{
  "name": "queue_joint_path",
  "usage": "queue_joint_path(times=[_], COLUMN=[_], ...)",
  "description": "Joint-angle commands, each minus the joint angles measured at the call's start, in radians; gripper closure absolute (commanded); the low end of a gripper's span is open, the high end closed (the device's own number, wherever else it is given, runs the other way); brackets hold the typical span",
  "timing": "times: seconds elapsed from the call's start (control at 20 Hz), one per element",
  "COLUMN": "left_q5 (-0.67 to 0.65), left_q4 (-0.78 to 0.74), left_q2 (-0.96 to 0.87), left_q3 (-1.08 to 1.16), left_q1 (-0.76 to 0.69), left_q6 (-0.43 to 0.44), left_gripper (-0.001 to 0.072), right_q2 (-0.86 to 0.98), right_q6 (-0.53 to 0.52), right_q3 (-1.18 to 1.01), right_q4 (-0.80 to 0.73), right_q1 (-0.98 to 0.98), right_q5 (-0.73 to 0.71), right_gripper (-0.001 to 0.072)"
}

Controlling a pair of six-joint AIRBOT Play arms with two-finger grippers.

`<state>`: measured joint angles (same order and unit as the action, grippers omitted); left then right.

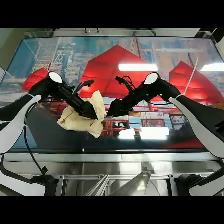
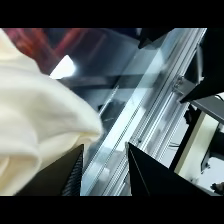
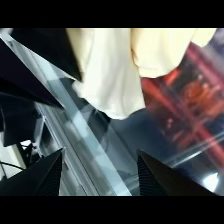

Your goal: Fold the shirts.

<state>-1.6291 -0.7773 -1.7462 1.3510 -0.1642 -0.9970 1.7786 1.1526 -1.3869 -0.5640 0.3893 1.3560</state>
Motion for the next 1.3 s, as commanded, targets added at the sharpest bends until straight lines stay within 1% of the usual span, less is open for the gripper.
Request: queue_joint_path(times=[0.0, 0.1, 0.2, 0.3, 0.35, 0.4, 0.45, 0.55, 0.6, 0.7, 0.8, 0.85, 0.9, 0.95, 1.0, 1.05, 1.1, 1.15, 1.2, 1.25], left_q5=[-0.136, -0.148, -0.148, -0.097, -0.061, -0.035, -0.008, 0.034, 0.062, 0.094, 0.123, 0.121, 0.114, 0.114, 0.113, 0.112, 0.109, 0.111, 0.112, 0.112], left_q4=[-0.056, -0.061, -0.068, -0.128, -0.161, -0.184, -0.200, -0.196, -0.190, -0.166, -0.105, -0.077, -0.061, -0.060, -0.060, -0.060, -0.060, -0.060, -0.059, -0.060], left_q2=[-0.004, 0.051, 0.123, 0.185, 0.208, 0.221, 0.228, 0.226, 0.224, 0.207, 0.175, 0.154, 0.128, 0.105, 0.083, 0.068, 0.059, 0.060, 0.064, 0.072], left_q3=[0.167, 0.194, 0.170, 0.116, 0.074, 0.028, -0.026, -0.123, -0.167, -0.229, -0.256, -0.259, -0.256, -0.256, -0.256, -0.256, -0.256, -0.256, -0.253, -0.246], left_q1=[0.068, 0.145, 0.227, 0.320, 0.361, 0.394, 0.427, 0.464, 0.467, 0.452, 0.433, 0.421, 0.403, 0.392, 0.377, 0.368, 0.361, 0.360, 0.360, 0.365], left_q6=[-0.126, -0.140, -0.140, -0.138, -0.138, -0.138, -0.137, -0.123, -0.098, -0.057, -0.015, -0.004, 0.014, 0.022, 0.028, 0.033, 0.043, 0.049, 0.055, 0.055], left_gripper=[0.0407, 0.0407, 0.0407, 0.0406, 0.0339, 0.0108, -0.0005, -0.0003, -0.0003, -0.0003, 0.0000, 0.0059, 0.0200, 0.0339, 0.0517, 0.0657, 0.0697, 0.0699, 0.0700, 0.0700], right_q2=[-0.005, 0.005, 0.028, 0.056, 0.070, 0.083, 0.095, 0.111, 0.115, 0.120, 0.124, 0.127, 0.132, 0.140, 0.150, 0.157, 0.161, 0.161, 0.160, 0.160], right_q6=[0.005, 0.004, 0.004, 0.003, 0.003, 0.004, 0.003, -0.004, -0.004, -0.004, -0.004, -0.004, -0.005, -0.007, -0.034, -0.039, -0.039, -0.046, -0.046, -0.046], right_q3=[0.000, 0.000, 0.000, 0.000, 0.000, 0.000, 0.000, 0.000, 0.000, -0.001, 0.000, -0.001, 0.000, 0.000, 0.000, 0.000, 0.000, 0.000, -0.001, -0.001], right_q4=[-0.044, -0.074, -0.077, -0.076, -0.076, -0.074, -0.066, -0.046, -0.035, -0.015, 0.009, 0.025, 0.045, 0.072, 0.099, 0.114, 0.115, 0.107, 0.104, 0.105], right_q1=[0.024, 0.055, 0.087, 0.116, 0.129, 0.141, 0.153, 0.172, 0.181, 0.190, 0.193, 0.192, 0.193, 0.193, 0.192, 0.192, 0.192, 0.192, 0.190, 0.188], right_q5=[-0.035, -0.085, -0.124, -0.146, -0.154, -0.161, -0.167, -0.190, -0.203, -0.217, -0.225, -0.227, -0.234, -0.241, -0.242, -0.242, -0.242, -0.241, -0.241, -0.238], right_gripper=[0.0187, 0.0188, 0.0187, 0.0187, 0.0187, 0.0187, 0.0187, 0.0187, 0.0188, 0.0187, 0.0188, 0.0189, 0.0193, 0.0292, 0.0456, 0.0548, 0.0626, 0.0677, 0.0693, 0.0693])
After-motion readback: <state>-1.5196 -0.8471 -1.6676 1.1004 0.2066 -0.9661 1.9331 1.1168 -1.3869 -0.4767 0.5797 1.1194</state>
